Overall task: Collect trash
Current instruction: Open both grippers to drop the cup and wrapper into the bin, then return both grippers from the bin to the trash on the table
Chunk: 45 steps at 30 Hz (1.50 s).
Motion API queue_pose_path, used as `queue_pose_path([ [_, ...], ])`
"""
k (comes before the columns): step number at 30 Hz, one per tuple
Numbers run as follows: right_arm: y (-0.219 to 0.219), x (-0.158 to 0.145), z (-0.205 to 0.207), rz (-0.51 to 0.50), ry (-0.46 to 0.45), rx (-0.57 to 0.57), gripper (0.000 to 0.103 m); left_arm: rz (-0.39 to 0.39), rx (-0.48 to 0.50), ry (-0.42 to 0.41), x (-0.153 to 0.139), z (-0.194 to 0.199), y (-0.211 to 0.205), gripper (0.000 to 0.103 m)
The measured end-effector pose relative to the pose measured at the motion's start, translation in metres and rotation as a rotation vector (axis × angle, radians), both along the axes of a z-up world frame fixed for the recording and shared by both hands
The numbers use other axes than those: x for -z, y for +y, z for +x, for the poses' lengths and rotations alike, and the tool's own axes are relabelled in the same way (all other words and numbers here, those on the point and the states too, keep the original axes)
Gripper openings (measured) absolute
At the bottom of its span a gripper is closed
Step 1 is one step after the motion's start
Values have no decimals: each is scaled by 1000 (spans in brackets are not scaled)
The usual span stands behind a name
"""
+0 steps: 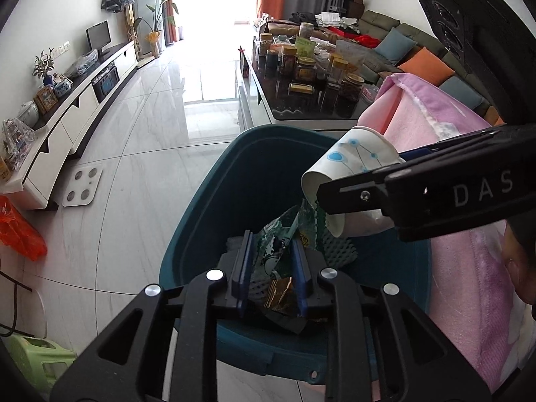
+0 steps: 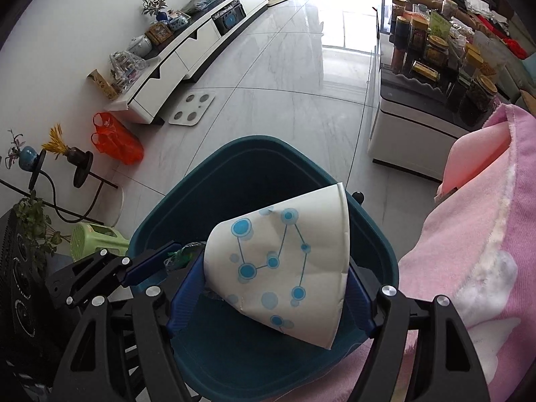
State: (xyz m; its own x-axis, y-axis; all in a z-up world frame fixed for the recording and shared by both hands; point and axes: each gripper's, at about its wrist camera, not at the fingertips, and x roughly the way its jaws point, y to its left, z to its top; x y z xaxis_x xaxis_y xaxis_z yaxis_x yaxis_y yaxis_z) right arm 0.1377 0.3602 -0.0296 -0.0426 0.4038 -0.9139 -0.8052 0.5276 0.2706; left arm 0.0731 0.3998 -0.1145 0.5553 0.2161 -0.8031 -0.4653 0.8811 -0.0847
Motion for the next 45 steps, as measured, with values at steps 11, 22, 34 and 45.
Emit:
queue_pose_path([
  [11, -11, -3, 14, 73, 65, 63, 85, 18, -34, -7, -3, 0, -3, 75],
  [22, -67, -60, 25, 242, -30, 144, 96, 3, -83, -101, -38, -19, -11, 97],
  [34, -137, -93, -10, 364, -109, 187, 96, -80, -304, -248, -93, -95, -2, 97],
  [45, -195, -99, -55, 395, -159, 235, 96, -130, -256, -374, -123, -118, -53, 97],
])
